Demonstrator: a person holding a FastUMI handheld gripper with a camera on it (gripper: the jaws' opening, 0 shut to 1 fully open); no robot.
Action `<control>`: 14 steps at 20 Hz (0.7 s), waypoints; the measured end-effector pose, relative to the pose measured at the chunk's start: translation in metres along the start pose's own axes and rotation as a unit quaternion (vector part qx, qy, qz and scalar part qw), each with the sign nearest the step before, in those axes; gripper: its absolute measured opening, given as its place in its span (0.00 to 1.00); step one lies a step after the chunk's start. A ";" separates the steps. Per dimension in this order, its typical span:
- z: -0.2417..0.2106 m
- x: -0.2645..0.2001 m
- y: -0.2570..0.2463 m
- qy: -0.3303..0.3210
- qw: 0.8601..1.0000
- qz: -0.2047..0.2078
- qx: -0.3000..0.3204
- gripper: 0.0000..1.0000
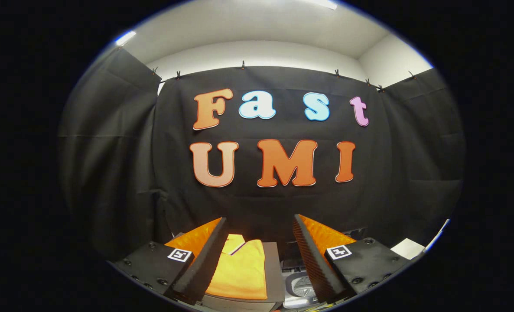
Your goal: Put the clothes into the washing machine and then close the washing machine lid.
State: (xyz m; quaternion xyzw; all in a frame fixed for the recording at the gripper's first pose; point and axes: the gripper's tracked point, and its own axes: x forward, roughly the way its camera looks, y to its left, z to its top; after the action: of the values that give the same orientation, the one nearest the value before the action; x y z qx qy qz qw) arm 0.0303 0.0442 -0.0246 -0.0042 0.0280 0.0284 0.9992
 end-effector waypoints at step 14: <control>-0.107 0.108 0.101 0.111 0.992 0.048 0.032 0.97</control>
State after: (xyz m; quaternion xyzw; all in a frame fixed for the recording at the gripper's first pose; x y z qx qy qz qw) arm 0.1258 0.1505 -0.1377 0.0264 0.1397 0.0752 0.9870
